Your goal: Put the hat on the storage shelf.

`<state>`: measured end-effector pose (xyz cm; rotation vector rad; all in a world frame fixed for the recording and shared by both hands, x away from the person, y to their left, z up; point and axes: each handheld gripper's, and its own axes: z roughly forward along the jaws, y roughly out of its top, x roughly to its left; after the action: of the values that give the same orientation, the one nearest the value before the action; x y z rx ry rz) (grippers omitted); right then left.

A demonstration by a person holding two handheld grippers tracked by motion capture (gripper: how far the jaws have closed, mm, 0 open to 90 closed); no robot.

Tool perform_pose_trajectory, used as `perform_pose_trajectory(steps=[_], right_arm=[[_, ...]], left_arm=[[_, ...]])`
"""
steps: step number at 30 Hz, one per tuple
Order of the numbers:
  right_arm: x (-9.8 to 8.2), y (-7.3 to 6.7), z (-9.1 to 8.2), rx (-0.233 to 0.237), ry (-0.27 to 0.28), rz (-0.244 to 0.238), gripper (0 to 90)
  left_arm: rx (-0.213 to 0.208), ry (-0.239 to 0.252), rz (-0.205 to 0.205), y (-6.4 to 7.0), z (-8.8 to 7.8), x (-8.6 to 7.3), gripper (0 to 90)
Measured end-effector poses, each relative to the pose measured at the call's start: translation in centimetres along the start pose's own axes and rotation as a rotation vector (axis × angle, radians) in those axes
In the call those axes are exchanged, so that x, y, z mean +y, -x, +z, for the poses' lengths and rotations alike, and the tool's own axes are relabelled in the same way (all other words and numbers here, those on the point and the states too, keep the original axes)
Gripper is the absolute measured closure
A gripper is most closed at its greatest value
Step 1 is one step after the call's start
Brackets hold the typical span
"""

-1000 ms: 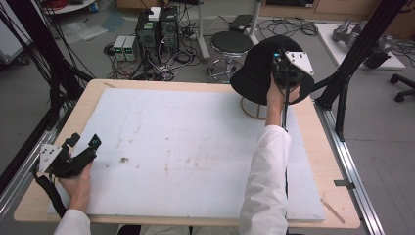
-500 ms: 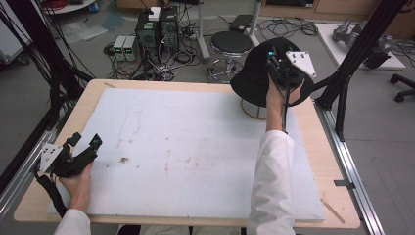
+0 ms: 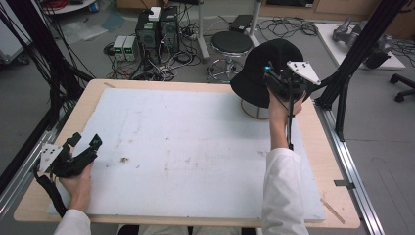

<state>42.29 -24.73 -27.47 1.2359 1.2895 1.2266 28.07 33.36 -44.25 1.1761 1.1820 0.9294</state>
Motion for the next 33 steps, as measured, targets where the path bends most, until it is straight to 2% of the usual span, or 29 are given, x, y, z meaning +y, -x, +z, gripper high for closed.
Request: perform_pose_trajectory(steps=[5, 7, 11, 16, 24, 33], right_arm=[[-0.6, 0.3, -1.7, 0.013, 0.002, -0.014, 33.9], [-1.0, 0.5, -2.4, 0.030, -0.008, -0.005, 34.1], [-1.5, 0.9, -3.3, 0.034, -0.026, 0.002, 34.2], [-2.1, 1.4, -5.2, 0.064, -0.042, 0.016, 32.1], [-2.6, 1.5, -7.2, 0.088, -0.038, 0.005, 29.3], [-4.7, 1.2, -9.0, 0.093, -0.038, -0.007, 28.9]], left_arm=[[0.004, 0.000, -0.003, 0.0, 0.0, 0.0, 24.6], [0.007, 0.001, -0.003, 0.0, -0.1, 0.0, 24.6], [0.007, 0.004, -0.006, 0.0, -0.1, 0.1, 24.5], [0.005, 0.002, 0.001, 0.2, -0.1, 0.1, 24.5], [0.007, 0.004, -0.001, 0.2, -0.2, 0.1, 24.5], [0.005, 0.002, -0.001, 0.2, -0.2, 0.0, 24.5]])
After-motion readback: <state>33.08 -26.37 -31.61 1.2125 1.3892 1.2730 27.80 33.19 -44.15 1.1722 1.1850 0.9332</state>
